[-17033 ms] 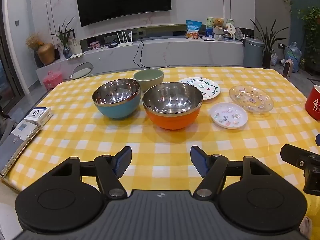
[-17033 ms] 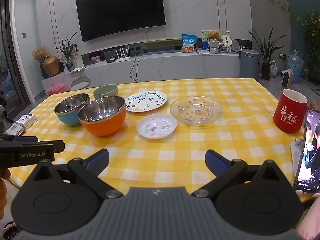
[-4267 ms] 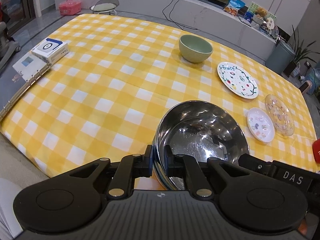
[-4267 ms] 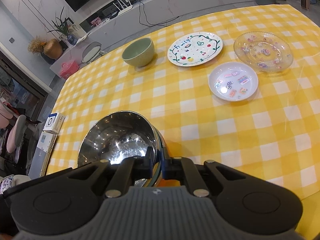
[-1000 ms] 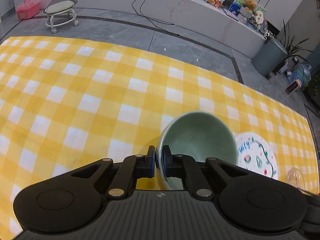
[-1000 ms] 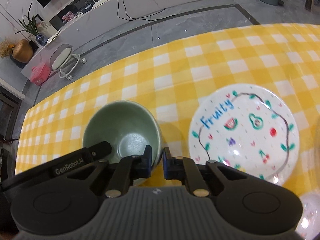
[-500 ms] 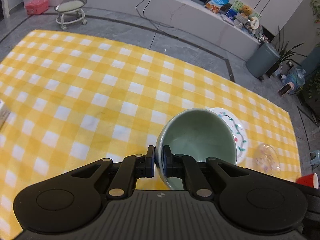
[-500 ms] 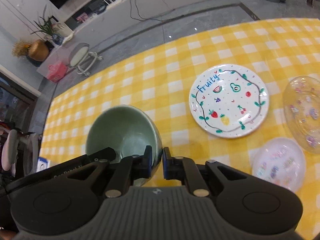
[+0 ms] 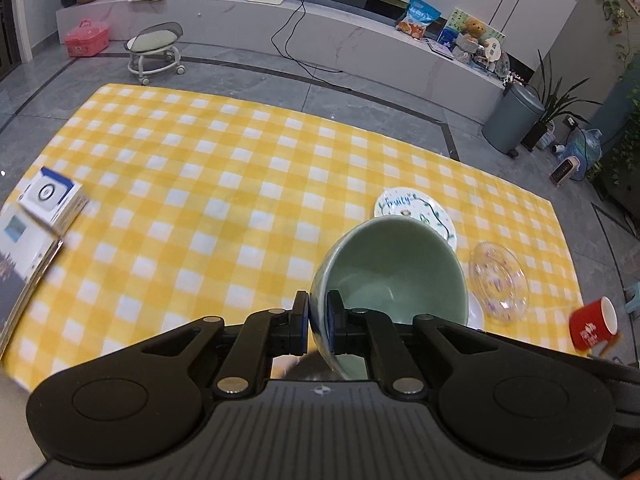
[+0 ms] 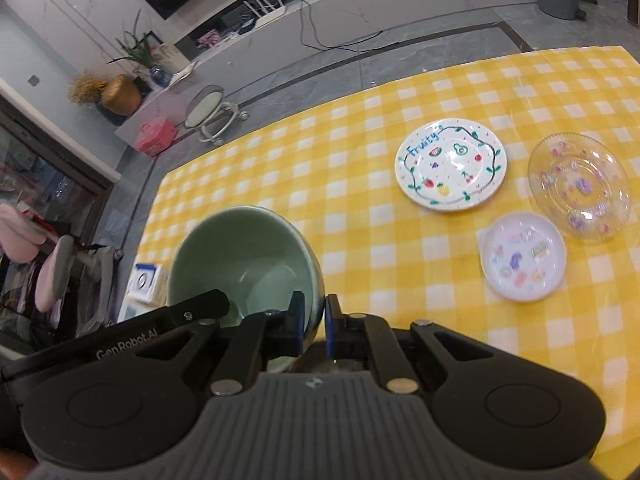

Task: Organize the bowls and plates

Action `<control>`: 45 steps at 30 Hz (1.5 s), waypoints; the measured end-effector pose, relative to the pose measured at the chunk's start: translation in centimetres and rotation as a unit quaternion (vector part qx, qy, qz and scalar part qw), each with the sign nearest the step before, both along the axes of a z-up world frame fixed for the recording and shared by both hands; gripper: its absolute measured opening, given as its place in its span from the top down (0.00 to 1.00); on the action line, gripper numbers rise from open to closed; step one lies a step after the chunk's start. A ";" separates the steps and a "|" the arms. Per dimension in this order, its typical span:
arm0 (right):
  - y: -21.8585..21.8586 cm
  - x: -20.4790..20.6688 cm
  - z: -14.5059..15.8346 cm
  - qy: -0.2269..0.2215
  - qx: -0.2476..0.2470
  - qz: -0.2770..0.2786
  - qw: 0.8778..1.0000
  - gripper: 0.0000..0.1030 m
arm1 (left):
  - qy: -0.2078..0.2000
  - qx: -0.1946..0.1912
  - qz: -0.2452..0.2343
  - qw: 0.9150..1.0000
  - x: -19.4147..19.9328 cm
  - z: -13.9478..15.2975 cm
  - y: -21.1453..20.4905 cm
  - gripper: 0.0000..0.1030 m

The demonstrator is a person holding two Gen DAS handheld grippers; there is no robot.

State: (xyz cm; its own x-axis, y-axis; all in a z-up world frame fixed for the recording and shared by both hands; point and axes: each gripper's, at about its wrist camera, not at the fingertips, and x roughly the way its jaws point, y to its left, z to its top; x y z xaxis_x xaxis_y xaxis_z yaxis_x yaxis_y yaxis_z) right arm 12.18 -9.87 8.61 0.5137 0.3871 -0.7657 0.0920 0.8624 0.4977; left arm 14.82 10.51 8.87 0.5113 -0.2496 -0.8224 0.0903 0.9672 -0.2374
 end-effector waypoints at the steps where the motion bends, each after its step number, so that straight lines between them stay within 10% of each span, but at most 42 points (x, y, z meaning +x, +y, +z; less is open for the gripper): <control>1: 0.0 -0.6 0.1 0.001 0.003 0.003 1.000 0.93 | -0.001 0.001 0.000 1.000 -0.6 0.1 0.1 0.91; 33: 0.8 -2.3 -5.3 0.084 -0.051 0.061 0.993 0.94 | 0.116 -0.010 -0.037 0.992 -2.6 -6.7 0.8 0.90; 45: 0.2 -1.6 -8.1 0.123 -0.043 0.067 0.989 0.96 | 0.136 0.056 -0.078 0.986 -2.4 -8.3 -1.0 0.89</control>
